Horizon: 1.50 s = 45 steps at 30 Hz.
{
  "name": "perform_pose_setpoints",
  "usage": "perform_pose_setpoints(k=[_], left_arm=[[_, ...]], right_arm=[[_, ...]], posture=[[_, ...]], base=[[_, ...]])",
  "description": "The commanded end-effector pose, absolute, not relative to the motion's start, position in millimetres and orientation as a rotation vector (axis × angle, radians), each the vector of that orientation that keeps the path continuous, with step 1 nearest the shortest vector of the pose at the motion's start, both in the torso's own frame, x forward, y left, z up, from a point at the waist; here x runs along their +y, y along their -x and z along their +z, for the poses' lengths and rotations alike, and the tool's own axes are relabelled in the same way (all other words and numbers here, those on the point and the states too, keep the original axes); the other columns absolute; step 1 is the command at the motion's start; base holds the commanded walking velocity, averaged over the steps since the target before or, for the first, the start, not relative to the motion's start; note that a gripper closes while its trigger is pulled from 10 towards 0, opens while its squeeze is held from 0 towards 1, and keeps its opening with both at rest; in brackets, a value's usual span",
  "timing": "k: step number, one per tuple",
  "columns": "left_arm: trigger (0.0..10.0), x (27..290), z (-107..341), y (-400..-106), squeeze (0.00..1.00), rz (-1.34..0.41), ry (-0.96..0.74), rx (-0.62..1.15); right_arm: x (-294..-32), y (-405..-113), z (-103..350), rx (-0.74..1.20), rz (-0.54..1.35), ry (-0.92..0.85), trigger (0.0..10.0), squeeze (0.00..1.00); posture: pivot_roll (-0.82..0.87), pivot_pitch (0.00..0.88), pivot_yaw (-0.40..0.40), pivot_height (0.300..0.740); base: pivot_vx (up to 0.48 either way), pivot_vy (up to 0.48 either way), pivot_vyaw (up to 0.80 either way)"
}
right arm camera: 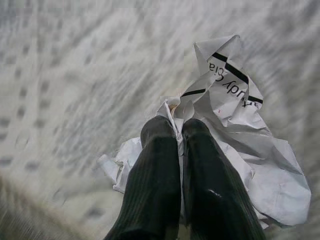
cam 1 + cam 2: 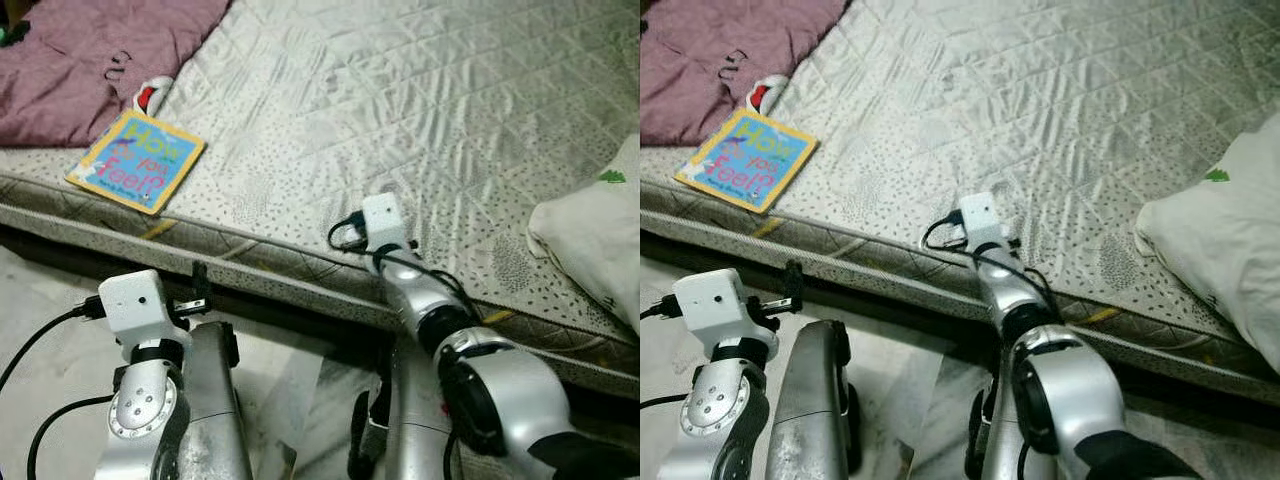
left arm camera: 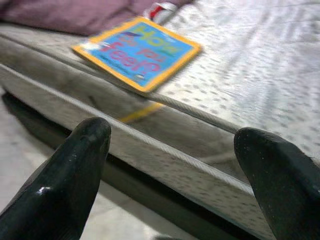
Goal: Clean up the room
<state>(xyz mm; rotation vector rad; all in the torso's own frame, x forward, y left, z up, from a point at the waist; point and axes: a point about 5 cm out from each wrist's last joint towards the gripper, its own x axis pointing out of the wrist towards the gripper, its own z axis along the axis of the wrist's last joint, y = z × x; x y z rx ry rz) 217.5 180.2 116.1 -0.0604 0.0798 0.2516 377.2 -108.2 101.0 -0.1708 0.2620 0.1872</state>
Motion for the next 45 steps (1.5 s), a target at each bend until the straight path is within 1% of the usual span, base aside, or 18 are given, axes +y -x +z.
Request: perform_pose_setpoints(k=[1,4,7,10,12,13,14,17,18,21,22,25,26,27,28,36,40,45], left_arm=[[10.0,181.8,114.1,-218.8,0.00,0.252,0.069,0.077],[10.0,182.2,115.0,-227.2,0.00,0.226,0.050,0.065],[10.0,184.3,114.6,-231.7,0.00,0.221,0.050,0.066],[10.0,187.1,115.7,-238.0,0.00,0.212,0.050,0.063],[10.0,188.8,115.7,-241.3,0.00,0.207,0.048,0.058],[10.0,191.2,115.5,-244.6,0.00,0.198,0.037,0.034],[10.0,192.1,115.0,-244.6,0.00,0.202,0.027,0.026],[10.0,194.2,112.6,-243.1,0.00,0.226,0.027,0.029],[10.0,196.5,110.0,-239.6,0.00,0.252,0.035,0.032],[10.0,201.7,107.9,-231.8,0.00,0.337,0.023,0.041],[10.0,202.7,107.1,-230.3,0.00,0.342,0.034,0.039],[10.0,201.4,105.8,-227.6,0.00,0.300,0.056,0.026],[10.0,201.4,105.8,-227.6,0.00,0.300,0.056,0.026],[10.0,197.2,105.3,-229.5,0.00,0.277,0.060,0.025],[10.0,195.1,105.7,-231.1,0.00,0.267,0.062,0.022],[10.0,189.8,107.5,-237.6,0.00,0.206,0.084,0.015],[10.0,186.0,107.2,-238.9,0.00,0.200,0.091,0.012],[10.0,183.6,105.6,-238.4,0.00,0.196,0.100,0.016]], right_arm=[[-112.2,-378.6,104.2,0.248,0.199,0.142,0.0,0.00],[-117.8,-380.0,107.9,0.237,0.231,0.083,0.0,0.00],[-117.0,-380.6,110.7,0.222,0.258,0.078,0.0,0.00],[-113.7,-377.6,111.1,0.196,0.318,0.014,0.0,0.00],[-111.8,-370.7,106.8,0.180,0.366,-0.013,0.0,0.00],[-109.9,-352.5,98.8,0.156,0.424,-0.058,0.0,0.00],[-109.7,-344.3,97.5,0.139,0.433,-0.069,0.0,0.00],[-111.2,-332.8,99.8,0.082,0.420,-0.065,0.0,0.00],[-114.9,-324.1,102.6,0.017,0.374,-0.048,0.0,0.00],[-119.4,-316.7,116.3,-0.166,0.336,0.124,0.0,0.00],[-120.5,-315.3,119.0,-0.179,0.316,0.138,0.0,0.00],[-132.4,-316.3,117.0,-0.107,0.171,0.034,0.0,0.00],[-132.4,-316.3,117.0,-0.107,0.171,0.034,0.0,0.00],[-134.6,-313.4,117.5,-0.087,0.167,0.004,7.3,0.00],[-134.3,-312.3,117.4,-0.081,0.177,0.003,10.0,0.00],[-131.0,-311.8,128.5,-0.124,0.146,-0.037,10.0,0.00],[-124.5,-313.1,133.3,-0.118,0.194,-0.042,10.0,0.00],[-125.6,-315.0,130.8,-0.106,0.195,-0.035,10.0,0.00]], posture=[[0.07,0.076,-0.028,0.562],[0.05,0.030,-0.002,0.562],[0.03,0.010,0.013,0.562],[0.01,0.000,0.032,0.562],[-0.01,0.000,0.034,0.562],[-0.02,0.000,0.034,0.562],[-0.02,0.000,0.034,0.562],[-0.03,0.000,0.033,0.562],[-0.04,0.000,0.036,0.562],[-0.05,0.000,0.040,0.562],[-0.05,0.000,0.040,0.562],[-0.05,0.000,0.046,0.562],[-0.05,0.000,0.046,0.562],[-0.05,0.000,0.051,0.562],[-0.05,0.000,0.051,0.562],[-0.05,0.000,0.046,0.562],[-0.05,0.000,0.031,0.592],[-0.05,0.000,0.031,0.612]], base=[[0.000,0.000,0.00],[0.000,0.000,0.00],[0.000,0.000,0.00],[0.000,0.000,0.00],[0.000,0.000,0.00],[0.000,0.000,0.00],[0.000,0.000,0.00],[0.000,0.000,0.00],[0.000,0.000,0.00],[0.000,0.000,0.00],[0.000,0.000,0.00],[0.000,0.000,0.00],[0.000,0.000,0.00],[0.000,0.000,0.00],[0.000,0.000,0.00],[0.000,0.000,0.00],[0.000,0.000,0.00],[0.000,0.000,0.00]])
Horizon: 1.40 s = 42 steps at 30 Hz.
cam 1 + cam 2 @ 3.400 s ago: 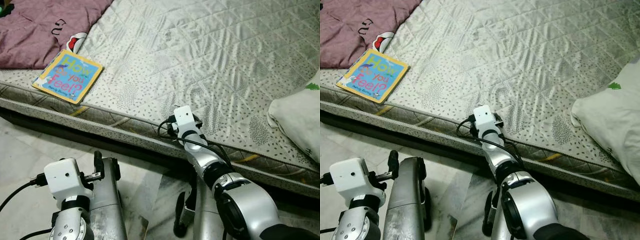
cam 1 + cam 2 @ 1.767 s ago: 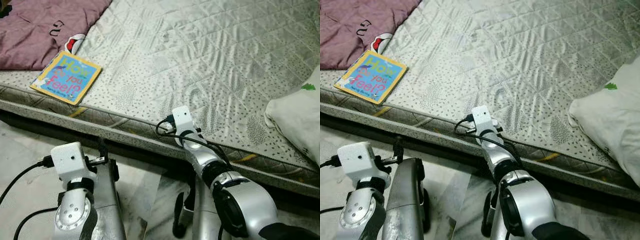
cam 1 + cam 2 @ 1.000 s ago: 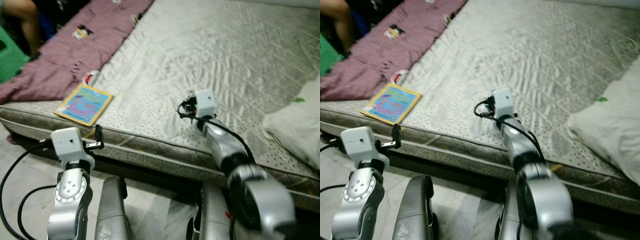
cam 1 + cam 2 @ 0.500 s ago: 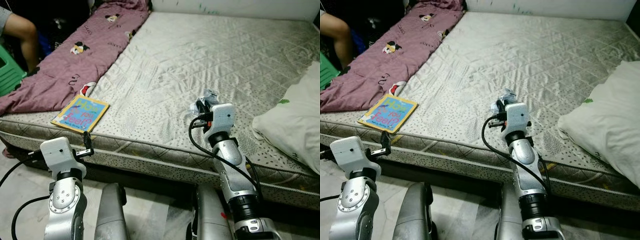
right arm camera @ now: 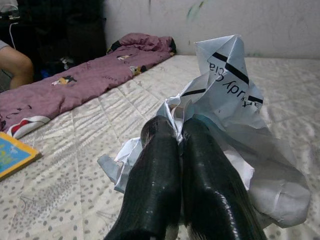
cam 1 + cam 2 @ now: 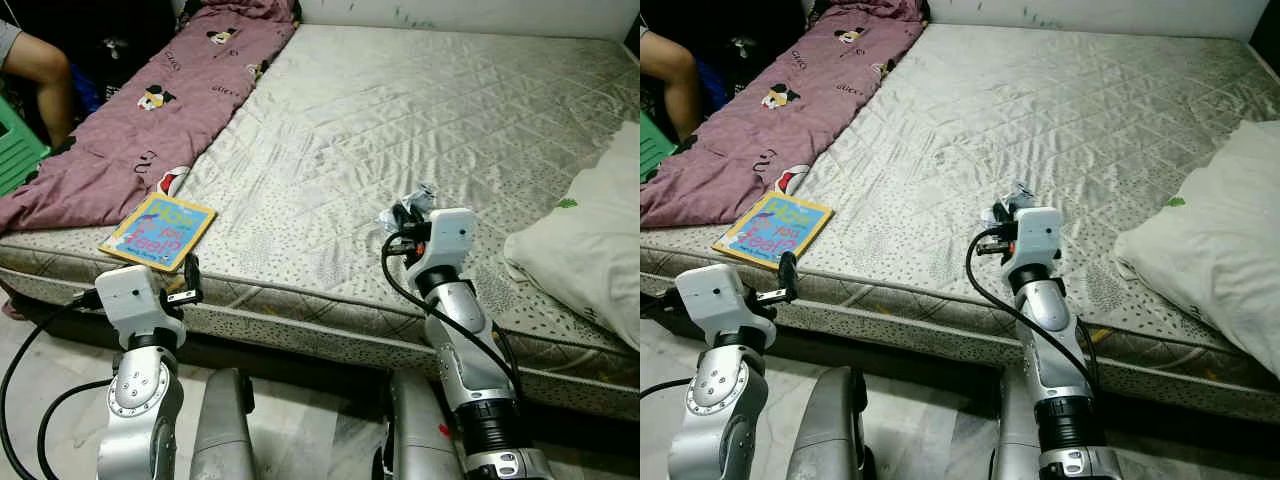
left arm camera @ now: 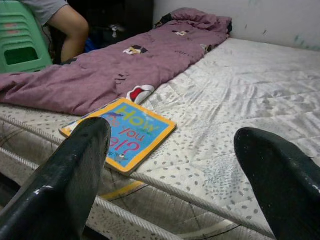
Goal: Clean up the room
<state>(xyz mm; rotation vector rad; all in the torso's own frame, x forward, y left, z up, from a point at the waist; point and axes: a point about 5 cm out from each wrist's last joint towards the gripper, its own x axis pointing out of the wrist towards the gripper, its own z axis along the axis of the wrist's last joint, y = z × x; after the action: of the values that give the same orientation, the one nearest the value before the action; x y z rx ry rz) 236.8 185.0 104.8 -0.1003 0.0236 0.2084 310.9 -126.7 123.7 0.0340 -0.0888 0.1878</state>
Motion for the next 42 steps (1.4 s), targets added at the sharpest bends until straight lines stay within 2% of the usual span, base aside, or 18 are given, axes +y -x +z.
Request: perform_pose_setpoints(k=[1,11,18,24,42], left_arm=[[10.0,183.6,105.6,-238.4,0.00,0.196,0.100,0.016],[10.0,179.4,103.7,-242.0,0.00,0.185,0.114,0.014],[10.0,196.9,108.5,-247.3,0.00,0.248,0.101,-0.007],[10.0,197.1,108.1,-247.3,0.00,0.244,0.076,-0.003],[10.0,177.6,104.7,-243.6,0.00,0.175,0.110,0.011]], right_arm=[[-125.6,-315.0,130.8,-0.106,0.195,-0.035,10.0,0.00],[-122.0,-321.3,133.6,-0.093,0.197,-0.050,10.0,0.00],[-121.6,-323.0,134.9,-0.087,0.191,-0.063,10.0,0.00],[-124.3,-320.7,132.0,-0.077,0.177,-0.060,10.0,0.00],[-127.4,-318.1,125.1,-0.050,0.169,-0.040,10.0,0.00]], posture=[[-0.05,0.000,0.031,0.612],[-0.05,0.000,0.011,0.667],[-0.05,0.000,0.012,0.712],[-0.06,0.000,0.018,0.737],[-0.05,0.000,0.015,0.740]], base=[[0.000,0.000,0.00],[0.000,0.000,0.00],[0.000,0.000,0.00],[0.000,0.000,0.00],[0.000,0.000,0.00]])
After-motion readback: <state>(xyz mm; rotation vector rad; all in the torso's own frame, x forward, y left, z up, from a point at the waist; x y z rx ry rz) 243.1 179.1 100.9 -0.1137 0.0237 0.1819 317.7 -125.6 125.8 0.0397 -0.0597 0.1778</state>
